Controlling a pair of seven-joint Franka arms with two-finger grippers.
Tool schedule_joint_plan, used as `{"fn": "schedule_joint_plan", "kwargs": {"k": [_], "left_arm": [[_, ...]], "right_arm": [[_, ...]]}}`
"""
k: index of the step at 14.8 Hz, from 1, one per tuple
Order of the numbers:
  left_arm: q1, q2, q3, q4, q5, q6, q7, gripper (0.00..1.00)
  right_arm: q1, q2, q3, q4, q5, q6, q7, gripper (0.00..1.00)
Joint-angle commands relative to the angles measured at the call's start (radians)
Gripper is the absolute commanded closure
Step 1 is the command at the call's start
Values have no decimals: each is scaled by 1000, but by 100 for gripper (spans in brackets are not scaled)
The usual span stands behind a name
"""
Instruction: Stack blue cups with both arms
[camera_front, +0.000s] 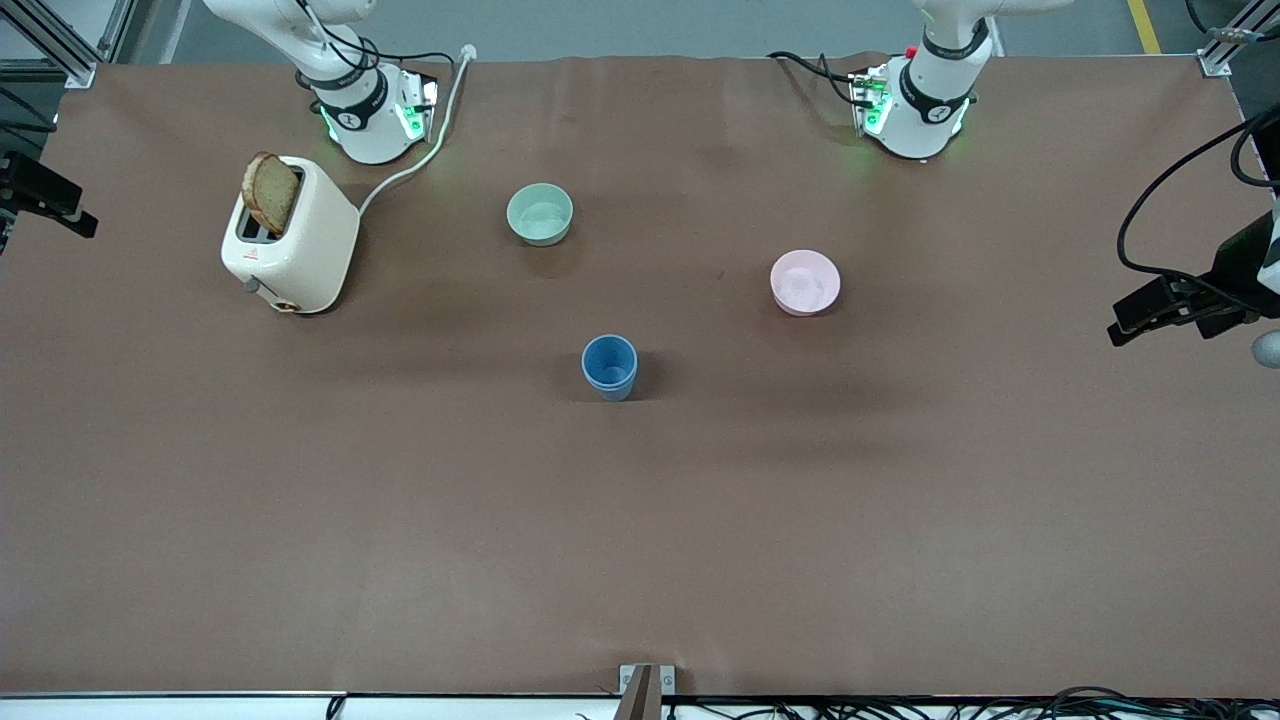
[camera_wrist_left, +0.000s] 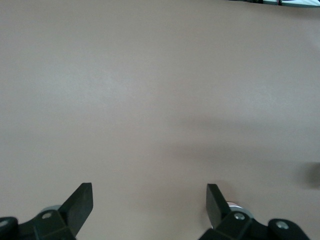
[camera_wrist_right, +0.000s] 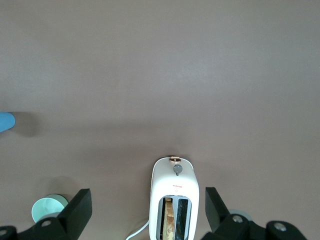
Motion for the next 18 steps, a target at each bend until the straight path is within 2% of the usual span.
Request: {"fn": "schedule_joint_plan", "kwargs": {"k": [1, 9, 14, 18], "left_arm": [[-20, 6, 25, 26, 15, -2, 1, 0], [-22, -46, 19, -28, 15, -12, 7, 0], [-25, -44, 19, -25, 17, -63, 11, 0], [-23, -46, -13, -23, 17, -63, 1, 0]], "right_arm": [[2, -17, 1, -21, -14, 14, -4, 0], [0, -17, 0, -21, -13, 15, -4, 0], [-2, -17, 0, -21, -9, 15, -2, 0], [-3, -17, -2, -21, -8, 14, -2, 0]]}}
